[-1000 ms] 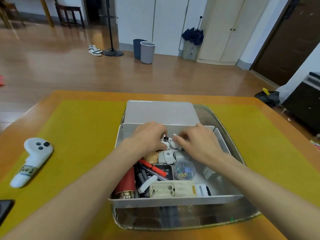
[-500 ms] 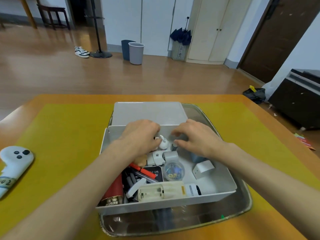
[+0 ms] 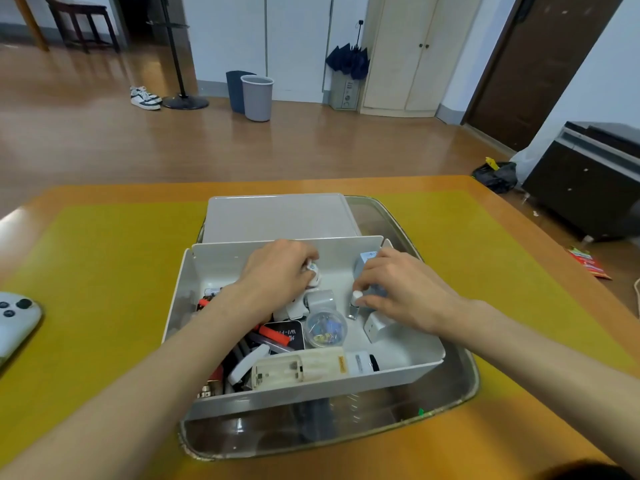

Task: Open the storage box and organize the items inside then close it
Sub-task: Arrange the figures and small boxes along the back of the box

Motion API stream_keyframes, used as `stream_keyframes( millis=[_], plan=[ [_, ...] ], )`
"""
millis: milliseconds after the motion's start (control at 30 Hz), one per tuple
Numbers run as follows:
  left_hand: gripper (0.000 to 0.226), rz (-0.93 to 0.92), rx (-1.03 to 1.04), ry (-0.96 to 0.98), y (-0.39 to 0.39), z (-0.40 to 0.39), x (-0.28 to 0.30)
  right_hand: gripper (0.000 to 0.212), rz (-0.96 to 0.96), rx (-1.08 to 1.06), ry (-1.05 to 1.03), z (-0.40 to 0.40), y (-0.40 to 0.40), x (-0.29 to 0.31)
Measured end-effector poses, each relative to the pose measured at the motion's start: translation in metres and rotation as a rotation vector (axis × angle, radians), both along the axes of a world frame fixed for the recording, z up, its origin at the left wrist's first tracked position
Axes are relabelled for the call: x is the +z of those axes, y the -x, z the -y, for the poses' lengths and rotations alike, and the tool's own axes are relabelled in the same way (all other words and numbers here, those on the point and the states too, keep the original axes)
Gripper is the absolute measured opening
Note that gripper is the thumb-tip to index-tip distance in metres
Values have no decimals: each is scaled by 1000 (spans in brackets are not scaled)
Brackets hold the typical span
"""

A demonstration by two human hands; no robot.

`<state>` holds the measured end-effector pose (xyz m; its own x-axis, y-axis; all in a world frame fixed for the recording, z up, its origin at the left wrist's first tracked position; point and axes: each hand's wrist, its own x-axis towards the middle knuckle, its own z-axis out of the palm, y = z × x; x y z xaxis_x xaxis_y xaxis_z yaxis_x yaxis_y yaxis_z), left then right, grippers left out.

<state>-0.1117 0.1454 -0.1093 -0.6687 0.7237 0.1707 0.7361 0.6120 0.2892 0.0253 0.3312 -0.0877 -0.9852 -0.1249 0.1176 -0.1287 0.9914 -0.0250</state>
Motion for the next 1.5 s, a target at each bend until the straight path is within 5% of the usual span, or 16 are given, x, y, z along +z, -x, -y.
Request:
stream_keyframes(
  millis=[233, 433, 600, 767, 1133, 1500],
  plan=[
    [3, 62, -35, -30, -4, 7, 7, 40, 12, -15, -23, 6, -2, -2],
    [34, 42, 5, 16, 15, 24, 32, 40, -20, 35, 146, 17, 23, 17],
    [30, 28, -6, 129, 21, 30, 27, 51, 159, 100, 50, 38, 59, 9],
    [29, -58, 40, 140, 17, 28, 11, 28, 75, 49, -46, 29, 58, -1],
    [29, -136, 53, 8, 17, 12, 1, 18, -65, -79, -128, -6, 49, -1],
    [21, -206, -10, 4, 4, -15, -3, 18, -191, -176, 108, -7, 43, -20]
  ],
)
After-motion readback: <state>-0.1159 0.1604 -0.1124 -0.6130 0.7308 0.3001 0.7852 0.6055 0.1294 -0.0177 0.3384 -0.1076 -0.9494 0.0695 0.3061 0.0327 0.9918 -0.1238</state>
